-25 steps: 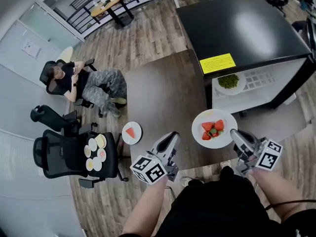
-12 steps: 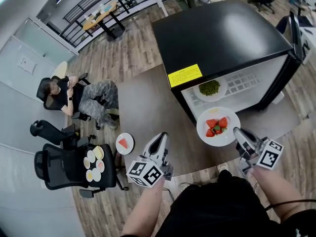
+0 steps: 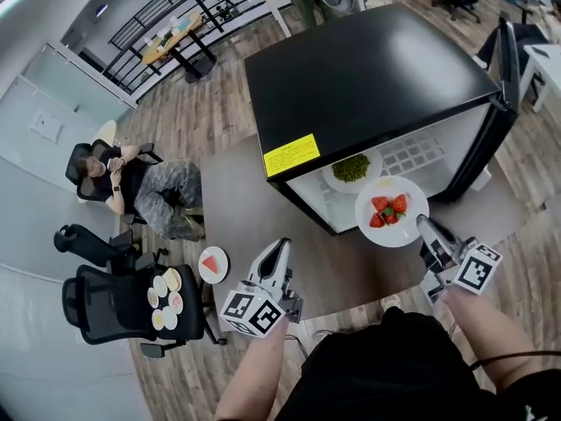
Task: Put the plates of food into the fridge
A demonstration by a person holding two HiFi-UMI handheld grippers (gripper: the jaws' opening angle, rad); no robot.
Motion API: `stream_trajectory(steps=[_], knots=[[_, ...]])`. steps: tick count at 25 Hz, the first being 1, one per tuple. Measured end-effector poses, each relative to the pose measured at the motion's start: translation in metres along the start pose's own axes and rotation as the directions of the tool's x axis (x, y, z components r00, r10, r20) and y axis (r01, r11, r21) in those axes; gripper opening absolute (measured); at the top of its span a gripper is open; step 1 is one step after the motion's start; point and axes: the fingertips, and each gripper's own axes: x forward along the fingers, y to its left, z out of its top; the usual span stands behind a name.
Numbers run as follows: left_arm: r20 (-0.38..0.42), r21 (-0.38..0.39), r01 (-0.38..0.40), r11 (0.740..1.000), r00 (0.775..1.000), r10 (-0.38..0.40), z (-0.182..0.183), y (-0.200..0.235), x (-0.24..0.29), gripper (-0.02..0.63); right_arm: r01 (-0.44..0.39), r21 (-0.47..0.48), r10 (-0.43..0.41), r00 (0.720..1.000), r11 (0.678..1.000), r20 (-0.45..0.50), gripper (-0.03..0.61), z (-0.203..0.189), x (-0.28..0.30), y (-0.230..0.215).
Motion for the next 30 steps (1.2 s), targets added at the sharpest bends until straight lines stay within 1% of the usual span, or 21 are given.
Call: stream_trajectory(steps=[3,5,7,11,16,21,25,28,30], knots=[[0.008,0.039,-0.004,0.999,1.0,0.004,-0.003,-0.011,0.012,0.028,0.043,0.011,-0.043,0.999,0.999,0.018,0.018,0.017,-0.002,-0.022],[0.006,0.077,-0.01,0.997,1.0,0.01,-0.006,-0.011,0.009,0.028,0.074,0.01,-0.075,0.997,0.997,0.033,0.018,0.017,-0.003,-0.028],[0.003,0.091,-0.007,0.996,1.0,0.007,-0.006,-0.011,0.006,0.028,0.095,0.016,-0.096,0.994,0.995,0.052,0.018,0.016,-0.003,-0.028],[0.005,0.058,0.011,0.998,1.0,-0.012,-0.003,-0.017,0.01,0.028,0.129,0.039,-0.132,0.987,0.991,0.087,0.018,0.023,-0.003,-0.032],[0.008,0.063,0.028,0.998,1.0,-0.029,-0.001,-0.026,0.024,0.028,0.176,0.081,-0.185,0.975,0.981,0.125,0.018,0.045,-0.001,-0.052],[-0.01,0.067,0.031,0.997,0.999,-0.03,-0.002,-0.03,0.028,0.028,0.227,0.172,-0.252,0.957,0.959,0.144,0.018,0.051,0.005,-0.076],[-0.01,0.07,0.016,0.997,1.0,-0.016,-0.001,-0.026,0.026,0.028,0.306,0.192,-0.336,0.93,0.932,0.149,0.018,0.056,0.004,-0.098],[-0.004,0.068,0.002,0.998,1.0,-0.002,0.0,-0.023,0.025,0.028,0.307,0.199,-0.341,0.925,0.931,0.169,0.018,0.063,0.01,-0.107],[-0.003,0.069,-0.006,0.998,1.0,0.007,0.0,-0.022,0.025,0.028,0.304,0.219,-0.347,0.918,0.927,0.192,0.018,0.07,0.015,-0.112]])
